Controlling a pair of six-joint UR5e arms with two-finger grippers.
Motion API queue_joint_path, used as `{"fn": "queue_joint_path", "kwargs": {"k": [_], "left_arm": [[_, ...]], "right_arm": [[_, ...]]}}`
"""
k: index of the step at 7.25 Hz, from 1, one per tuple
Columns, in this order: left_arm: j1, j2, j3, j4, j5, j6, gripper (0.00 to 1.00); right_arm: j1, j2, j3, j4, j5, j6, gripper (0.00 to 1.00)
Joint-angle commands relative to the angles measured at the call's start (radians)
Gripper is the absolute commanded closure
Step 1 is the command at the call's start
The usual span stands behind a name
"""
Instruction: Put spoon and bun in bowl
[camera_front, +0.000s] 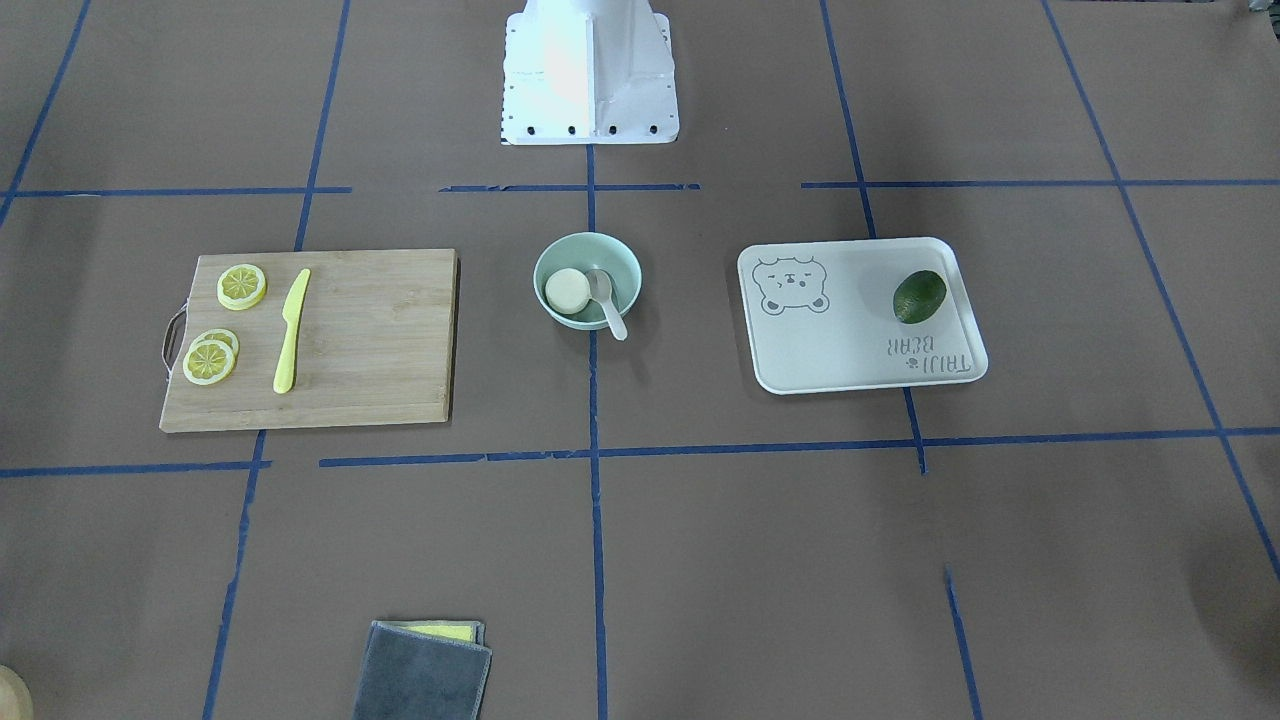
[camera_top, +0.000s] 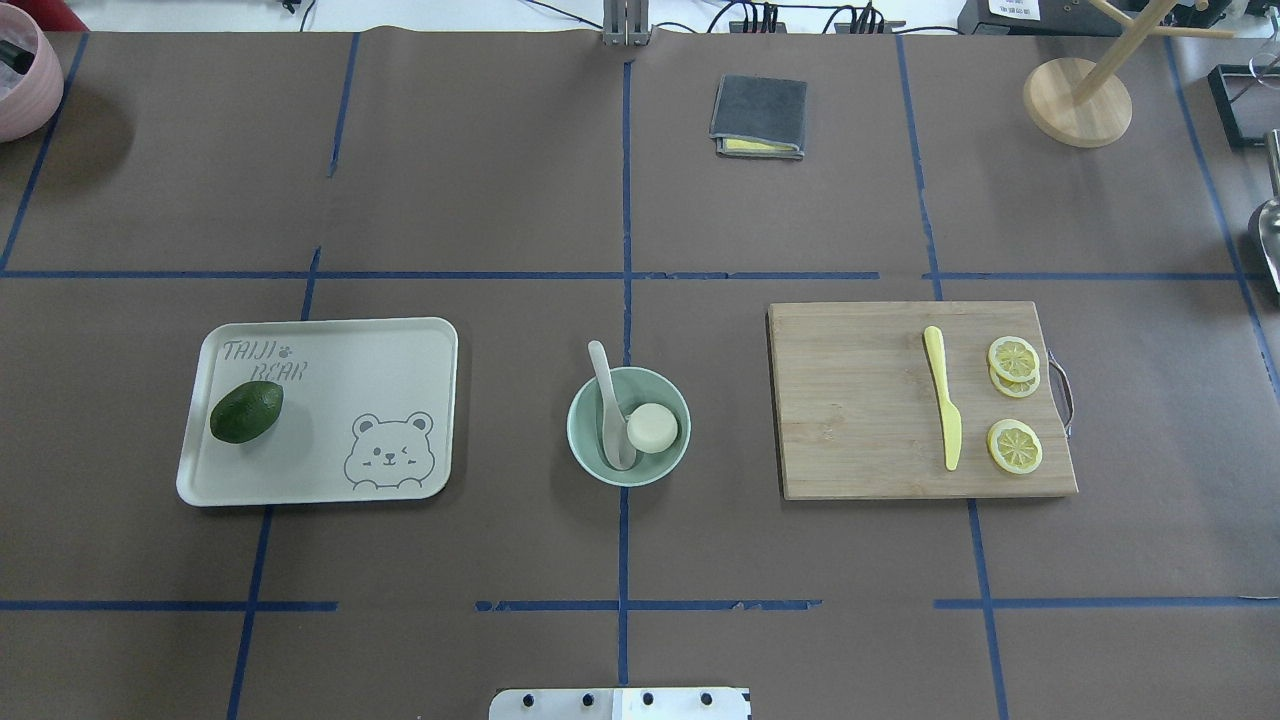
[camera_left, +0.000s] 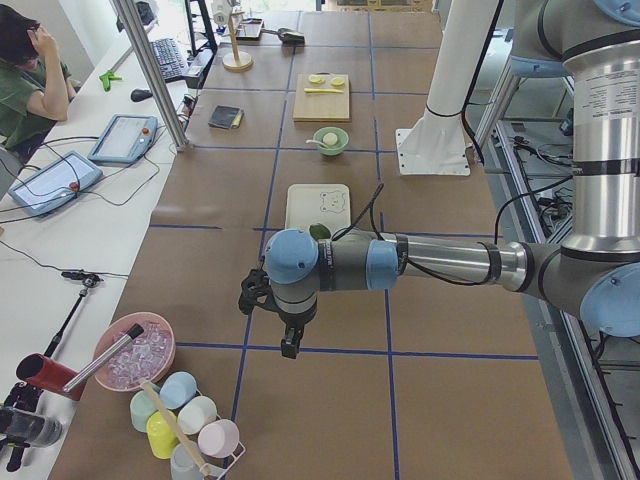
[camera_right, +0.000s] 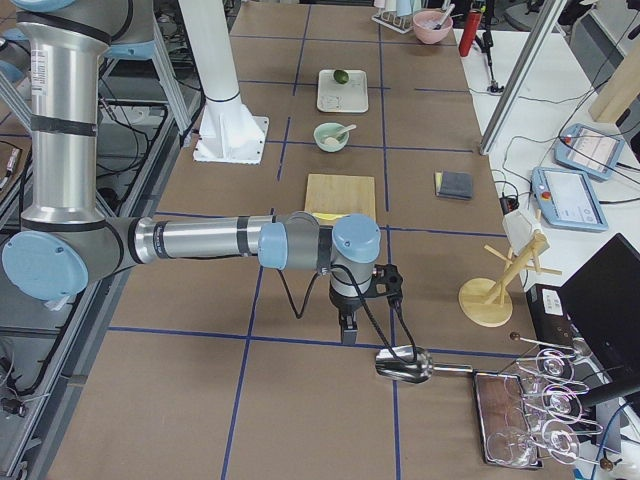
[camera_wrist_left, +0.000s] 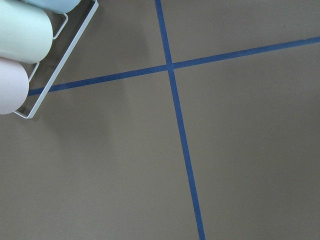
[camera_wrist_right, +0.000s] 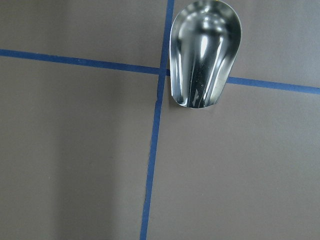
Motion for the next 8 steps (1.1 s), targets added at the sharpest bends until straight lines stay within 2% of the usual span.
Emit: {"fn": "queue_joint_path", "kwargs": {"k": [1, 8], "left_arm": [[0.000, 0.000, 0.000, -0.001, 0.001, 0.002, 0.00], [0.000, 0.000, 0.003, -0.023, 0.001, -0.001, 0.00]], "right_arm": [[0.000, 0.002, 0.002, 0.000, 0.001, 0.000, 0.00], [0.000, 0.002, -0.003, 0.000, 0.001, 0.000, 0.00]]}}
